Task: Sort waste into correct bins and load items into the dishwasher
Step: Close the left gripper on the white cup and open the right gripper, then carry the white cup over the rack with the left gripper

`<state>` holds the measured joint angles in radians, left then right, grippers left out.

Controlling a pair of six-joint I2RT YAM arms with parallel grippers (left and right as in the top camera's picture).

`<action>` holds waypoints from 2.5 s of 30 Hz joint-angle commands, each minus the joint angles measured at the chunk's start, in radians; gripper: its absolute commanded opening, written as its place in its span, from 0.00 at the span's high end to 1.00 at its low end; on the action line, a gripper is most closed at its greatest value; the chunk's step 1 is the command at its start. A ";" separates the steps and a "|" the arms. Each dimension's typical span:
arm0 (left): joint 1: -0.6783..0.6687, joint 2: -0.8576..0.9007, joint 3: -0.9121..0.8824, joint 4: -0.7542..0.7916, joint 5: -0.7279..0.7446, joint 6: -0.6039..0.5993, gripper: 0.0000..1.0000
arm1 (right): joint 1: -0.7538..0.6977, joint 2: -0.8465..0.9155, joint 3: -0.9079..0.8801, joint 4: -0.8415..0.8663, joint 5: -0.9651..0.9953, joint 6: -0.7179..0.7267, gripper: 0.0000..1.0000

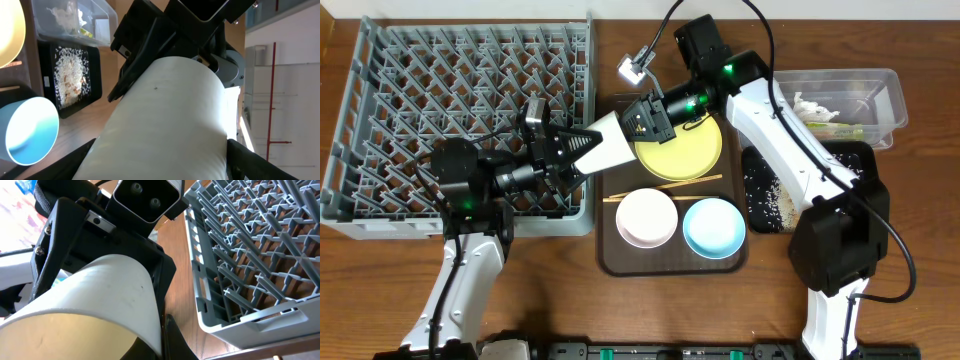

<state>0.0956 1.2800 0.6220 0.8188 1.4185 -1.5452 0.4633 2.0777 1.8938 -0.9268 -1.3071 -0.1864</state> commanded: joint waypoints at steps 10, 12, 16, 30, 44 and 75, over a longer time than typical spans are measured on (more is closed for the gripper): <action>0.000 0.000 0.017 0.010 -0.054 0.011 0.58 | 0.022 0.002 -0.012 -0.008 -0.002 -0.013 0.62; 0.000 0.000 0.017 0.010 -0.063 0.014 0.59 | 0.016 0.002 -0.012 -0.008 -0.002 -0.013 0.46; 0.000 0.000 0.017 0.011 -0.084 0.050 0.63 | -0.008 0.002 -0.012 -0.008 0.038 -0.012 0.34; 0.189 0.000 0.017 0.023 -0.139 0.269 0.64 | -0.209 0.002 -0.012 -0.052 0.334 0.006 0.01; 0.268 0.000 0.111 -0.437 -0.396 0.483 0.64 | -0.227 0.002 -0.012 -0.064 0.376 0.006 0.01; -0.146 0.113 0.654 -1.894 -1.349 1.076 0.63 | -0.213 0.002 -0.012 -0.076 0.376 0.006 0.01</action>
<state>-0.0387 1.3518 1.2629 -1.0760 0.1581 -0.4885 0.2405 2.0777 1.8835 -1.0016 -0.9222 -0.1844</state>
